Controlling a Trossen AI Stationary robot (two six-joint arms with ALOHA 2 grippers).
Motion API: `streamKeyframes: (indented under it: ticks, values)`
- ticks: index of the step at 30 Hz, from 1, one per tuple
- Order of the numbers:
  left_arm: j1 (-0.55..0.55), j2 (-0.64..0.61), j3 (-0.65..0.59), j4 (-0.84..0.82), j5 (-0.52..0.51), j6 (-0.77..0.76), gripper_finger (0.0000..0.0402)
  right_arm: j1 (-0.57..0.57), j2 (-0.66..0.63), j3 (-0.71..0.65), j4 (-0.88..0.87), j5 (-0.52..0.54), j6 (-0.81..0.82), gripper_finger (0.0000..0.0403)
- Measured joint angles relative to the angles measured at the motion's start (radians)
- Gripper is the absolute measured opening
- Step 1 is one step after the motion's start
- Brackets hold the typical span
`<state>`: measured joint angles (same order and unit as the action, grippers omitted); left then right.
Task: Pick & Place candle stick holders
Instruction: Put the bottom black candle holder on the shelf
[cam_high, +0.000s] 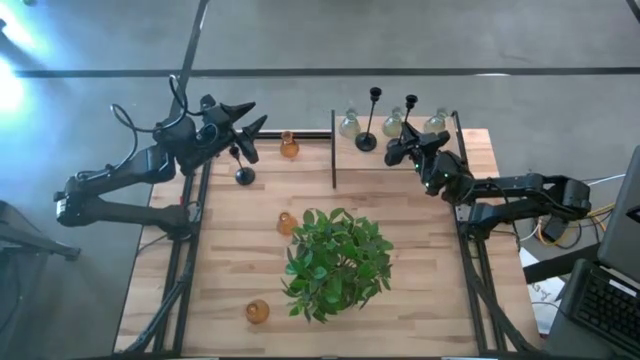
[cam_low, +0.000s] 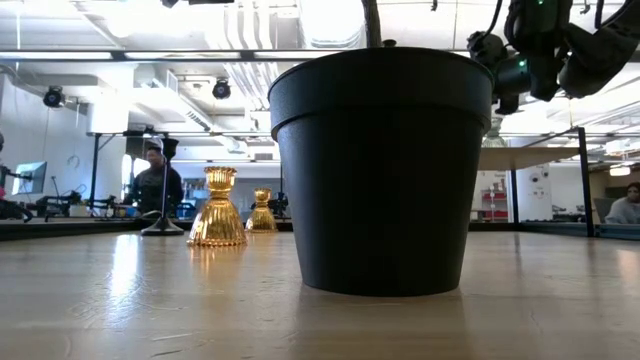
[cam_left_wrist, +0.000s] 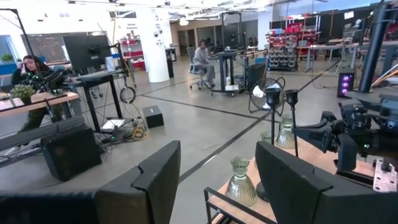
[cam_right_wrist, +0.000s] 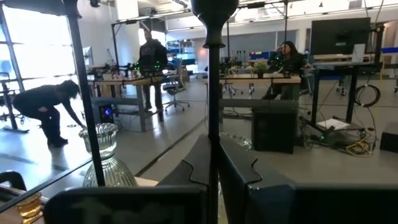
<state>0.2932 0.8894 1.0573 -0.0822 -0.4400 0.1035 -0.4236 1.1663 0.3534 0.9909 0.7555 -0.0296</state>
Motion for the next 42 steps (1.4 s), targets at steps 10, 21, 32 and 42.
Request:
streamKeyframes:
  ticks: [10, 21, 32, 42]
  values:
    - [0.0, 0.0, 0.0, 0.0, 0.0, -0.004, 0.0213, -0.013, 0.018, 0.002, 0.005, -0.008, 0.011, 0.0008]
    - [0.0, 0.0, 0.0, 0.0, 0.0, -0.007, 0.0213, -0.023, 0.026, -0.001, 0.043, -0.022, -0.023, 0.0008]
    - [0.0, 0.0, 0.0, 0.0, 0.0, -0.009, 0.0213, -0.03, 0.027, -0.001, 0.038, -0.051, -0.015, 0.0008]
    - [0.0, 0.0, 0.0, 0.0, 0.0, -0.011, 0.0213, -0.036, 0.027, -0.001, 0.06, -0.085, -0.03, 0.0008]
